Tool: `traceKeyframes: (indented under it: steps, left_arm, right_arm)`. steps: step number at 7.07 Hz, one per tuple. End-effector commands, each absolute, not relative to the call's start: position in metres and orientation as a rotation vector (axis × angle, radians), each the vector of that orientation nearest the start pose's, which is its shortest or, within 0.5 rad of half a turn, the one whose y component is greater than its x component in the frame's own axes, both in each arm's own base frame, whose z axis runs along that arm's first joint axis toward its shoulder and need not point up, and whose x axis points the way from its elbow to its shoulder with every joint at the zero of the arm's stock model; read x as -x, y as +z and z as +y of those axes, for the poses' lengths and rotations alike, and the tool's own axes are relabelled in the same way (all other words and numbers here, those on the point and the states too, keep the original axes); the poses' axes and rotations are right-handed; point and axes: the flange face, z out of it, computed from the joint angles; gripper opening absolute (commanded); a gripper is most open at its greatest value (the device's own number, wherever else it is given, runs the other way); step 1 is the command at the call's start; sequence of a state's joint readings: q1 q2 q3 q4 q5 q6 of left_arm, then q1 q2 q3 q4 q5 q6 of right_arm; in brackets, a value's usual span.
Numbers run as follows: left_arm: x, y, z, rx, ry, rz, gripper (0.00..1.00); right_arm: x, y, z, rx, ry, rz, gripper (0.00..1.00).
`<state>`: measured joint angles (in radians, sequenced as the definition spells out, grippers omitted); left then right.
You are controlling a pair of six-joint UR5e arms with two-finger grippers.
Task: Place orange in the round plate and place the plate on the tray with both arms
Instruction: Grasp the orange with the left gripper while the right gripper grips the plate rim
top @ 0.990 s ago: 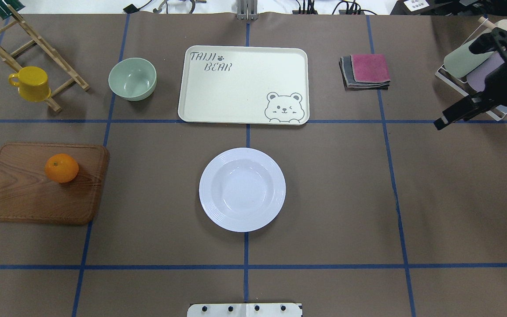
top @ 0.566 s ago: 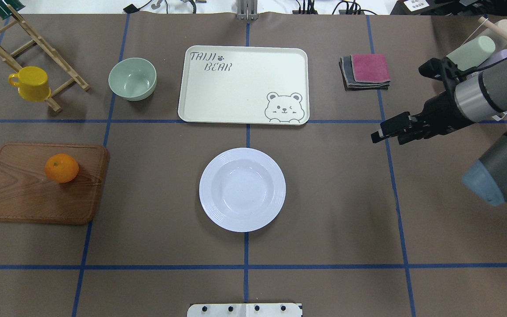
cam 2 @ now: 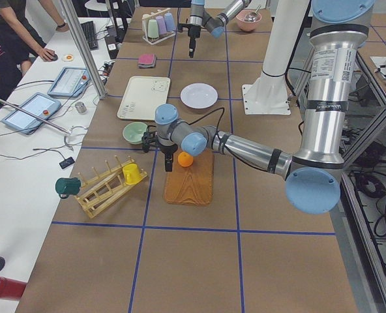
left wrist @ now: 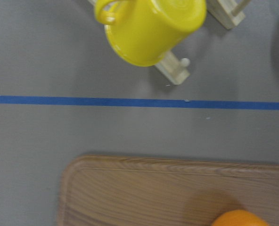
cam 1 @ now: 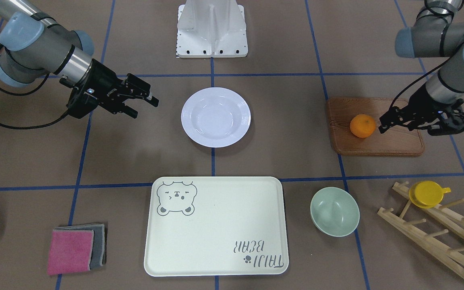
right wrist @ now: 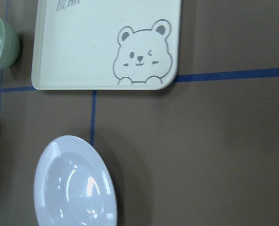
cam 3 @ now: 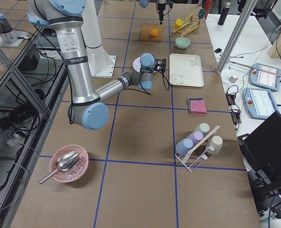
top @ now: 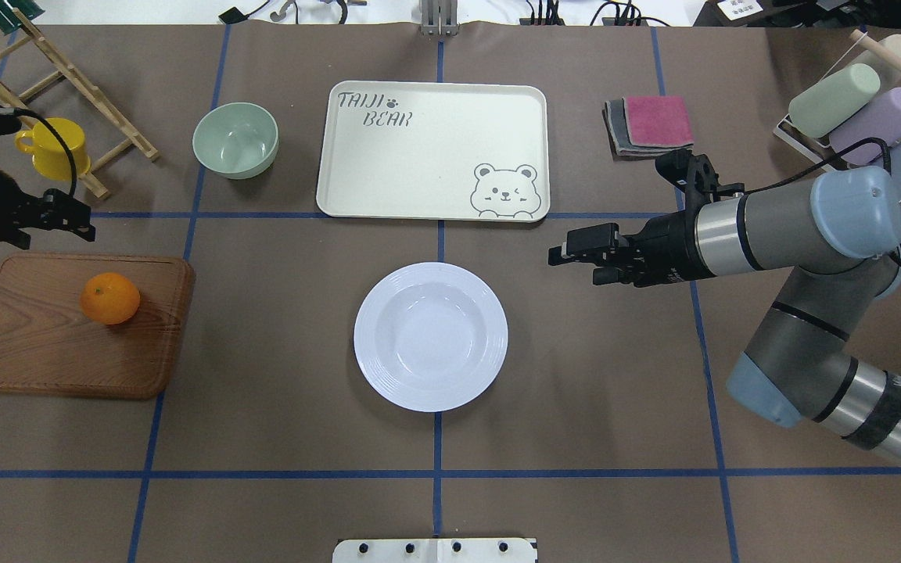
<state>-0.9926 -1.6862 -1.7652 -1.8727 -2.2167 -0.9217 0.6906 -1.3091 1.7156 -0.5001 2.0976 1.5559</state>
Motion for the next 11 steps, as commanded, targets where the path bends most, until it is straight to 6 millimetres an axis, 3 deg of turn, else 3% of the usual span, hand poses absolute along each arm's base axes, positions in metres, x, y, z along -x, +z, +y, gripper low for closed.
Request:
traceKeyframes:
  steps: [1, 5, 9, 11]
  left_arm:
    - [-0.284, 0.460, -0.488, 0.018, -0.134, 0.853, 1.00]
    - [-0.294, 0.477, -0.473, 0.037, -0.108, 0.838, 0.99]
    - [-0.289, 0.497, -0.462, 0.045, -0.108, 0.831, 0.99]
    - [-0.308, 0.500, -0.456, 0.059, -0.110, 0.828, 0.99]
  right_arm:
    - [0.393, 0.321, -0.418, -0.039, 0.290, -1.507, 1.00]
    - [0.420, 0.314, -0.397, -0.060, 0.334, -1.519, 1.00]
    - [0.440, 0.312, -0.377, -0.081, 0.346, -1.523, 1.00]
    - [0.444, 0.309, -0.373, -0.092, 0.352, -1.529, 1.00]
